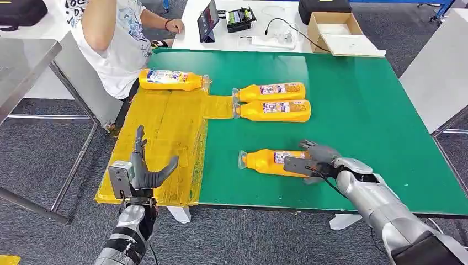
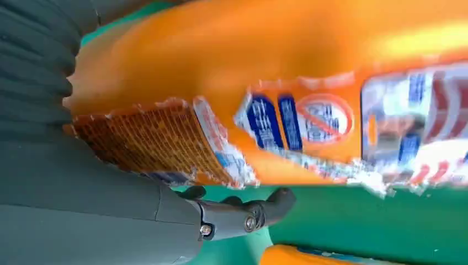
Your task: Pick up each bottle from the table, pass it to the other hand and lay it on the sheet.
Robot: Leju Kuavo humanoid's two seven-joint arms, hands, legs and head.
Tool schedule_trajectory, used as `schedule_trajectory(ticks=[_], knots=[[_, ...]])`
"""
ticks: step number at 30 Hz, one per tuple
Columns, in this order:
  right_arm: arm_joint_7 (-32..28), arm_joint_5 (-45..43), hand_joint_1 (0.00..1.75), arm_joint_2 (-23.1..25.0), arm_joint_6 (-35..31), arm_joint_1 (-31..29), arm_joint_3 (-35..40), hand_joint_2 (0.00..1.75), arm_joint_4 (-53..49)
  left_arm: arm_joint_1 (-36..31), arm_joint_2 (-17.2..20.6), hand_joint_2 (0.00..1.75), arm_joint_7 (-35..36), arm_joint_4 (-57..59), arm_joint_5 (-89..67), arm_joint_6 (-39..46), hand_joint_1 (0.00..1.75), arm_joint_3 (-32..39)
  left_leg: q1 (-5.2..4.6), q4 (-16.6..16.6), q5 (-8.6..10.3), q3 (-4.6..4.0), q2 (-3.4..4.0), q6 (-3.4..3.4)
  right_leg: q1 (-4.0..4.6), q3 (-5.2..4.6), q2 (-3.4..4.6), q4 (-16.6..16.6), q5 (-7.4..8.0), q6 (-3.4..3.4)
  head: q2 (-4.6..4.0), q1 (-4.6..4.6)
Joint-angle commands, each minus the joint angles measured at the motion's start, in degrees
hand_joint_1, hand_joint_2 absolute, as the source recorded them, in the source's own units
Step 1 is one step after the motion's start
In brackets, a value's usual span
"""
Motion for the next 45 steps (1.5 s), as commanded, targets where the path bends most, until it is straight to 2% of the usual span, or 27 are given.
schedule_trajectory(ticks=[1, 3, 14, 15, 18, 19, 21, 24, 25, 28, 30, 34, 39, 45], knots=[[0.0, -0.4, 1.34, 2.0, -2.4, 2.9, 3.1, 1.75, 3.6, -2.0, 0.6, 1.75, 0.2, 4.0, 0.3, -0.3, 0.0, -1.1, 0.03, -0.1, 0.02, 0.14, -0.02, 0.06, 0.06, 0.17, -0.11, -0.1, 0.01, -0.09, 0.0, 0.0], [-0.5, -1.0, 1.54, 2.1, -3.3, 3.8, 2.3, 1.75, 3.3, -1.9, 0.7, 1.75, 0.3, 4.0, 0.2, -0.2, 0.0, -1.1, 0.05, -0.1, 0.02, 0.19, -0.05, 0.06, 0.08, 0.23, -0.13, -0.1, 0.01, -0.1, 0.0, 0.02], [-0.9, -1.2, 1.55, 2.1, -4.3, 4.5, 1.8, 1.75, 2.7, -1.8, 0.8, 1.75, 0.3, 3.8, 0.1, -0.2, 0.0, -1.1, 0.04, -0.2, 0.06, 0.3, -0.03, 0.1, 0.09, 0.36, -0.16, -0.2, 0.04, -0.16, 0.0, 0.02], [-1.2, -1.4, 1.73, 2.1, -5.3, 4.8, 1.1, 1.75, 2.1, -1.7, 0.8, 1.75, 0.4, 3.6, 0.0, -0.2, 0.0, -1.2, 0.05, -0.2, 0.06, 0.31, -0.03, 0.09, 0.1, 0.37, -0.17, -0.2, 0.04, -0.16, 0.0, 0.0], [-3.2, -2.5, 1.75, 3.5, -17.5, 10.5, -6.4, 1.75, -4.5, -0.3, 0.8, 1.75, 1.2, 1.5, -0.2, -0.1, 0.0, -1.2, 0.09, -0.1, 0.01, 0.32, -0.04, 0.05, 0.12, 0.38, -0.12, -0.2, 0.01, -0.11, 0.0, 0.0], [-4.2, -2.6, 1.75, 4.4, -24.3, 14.2, -12.1, 1.75, -10.8, 0.5, 0.6, 1.75, 1.5, 0.2, -0.2, -0.3, 0.0, -1.1, 0.1, -0.2, 0.05, 0.36, -0.04, 0.09, 0.16, 0.44, -0.17, -0.3, 0.05, -0.16, 0.0, 0.02], [-5.8, -1.9, 1.75, 7.0, -31.9, 20.5, -22.0, 1.75, -24.0, 1.7, 0.1, 1.75, 2.2, -1.9, 0.2, -1.0, 0.0, -1.5, 0.09, -0.1, -0.03, 0.26, 0.1, 0.05, 0.14, 0.31, 0.03, -0.2, 0.02, -0.11, 0.0, 0.02], [-10.3, -3.6, 1.75, 11.7, -38.1, 27.0, -32.5, 1.75, -40.8, 2.9, -0.2, 1.75, 3.1, -3.8, 1.9, -1.8, 0.0, -2.6, 0.07, 0.0, -0.07, 0.05, 0.18, 0.02, 0.12, 0.06, 0.11, 0.0, -0.02, -0.12, 0.0, 0.02], [-11.7, -4.5, 1.75, 12.6, -39.0, 28.0, -34.1, 1.75, -43.3, 3.0, -0.2, 1.75, 3.3, -4.1, 2.4, -2.0, 0.0, -2.9, 0.08, -0.1, -0.14, 0.19, 0.29, 0.08, 0.18, 0.16, 0.1, -0.1, -0.08, -0.29, 0.0, -0.04], [-18.2, -9.8, 1.75, 16.8, -44.6, 31.7, -40.1, 1.75, -53.1, 3.5, -0.3, 1.75, 4.9, -5.4, 7.0, -5.6, 0.0, -4.8, 0.12, 0.0, -0.04, -0.38, -0.17, 0.03, 0.14, -0.24, -0.07, 0.1, -0.09, -0.09, 0.0, -0.02], [-21.6, -12.2, 1.75, 18.5, -46.9, 33.3, -42.0, 1.75, -56.0, 3.7, 0.0, 1.75, 6.2, -6.6, 9.7, -8.2, 0.0, -6.8, 0.12, 0.0, -0.13, -0.3, -0.25, 0.12, 0.17, -0.15, -0.26, 0.0, -0.21, -0.15, 0.0, 0.0], [-24.3, -15.0, 1.75, 19.7, -47.1, 34.6, -42.8, 1.75, -55.5, 4.2, 1.0, 1.75, 8.3, -8.7, 13.4, -11.6, 0.0, -10.3, 0.07, 0.0, -0.04, -0.54, -0.38, 0.11, 0.09, -0.29, -0.32, 0.0, -0.15, -0.07, 0.0, 0.02], [-28.1, -18.6, 1.75, 21.7, -43.6, 35.6, -42.5, 1.75, -46.4, 4.5, 2.0, 1.75, 10.0, -10.2, 17.0, -15.4, 0.0, -12.9, 0.03, -0.1, -0.07, -0.44, -0.31, 0.11, 0.06, -0.22, -0.27, -0.1, -0.1, -0.11, 0.0, 0.0], [-29.0, -18.9, 1.75, 23.0, -39.9, 35.2, -39.0, 1.75, -37.6, 4.2, 4.0, 1.75, 11.3, -10.2, 19.7, -21.9, 0.0, -15.4, 0.06, -0.2, -0.09, -0.22, -0.09, 0.12, 0.11, -0.07, -0.09, -0.3, -0.07, -0.15, 0.0, 0.0]])
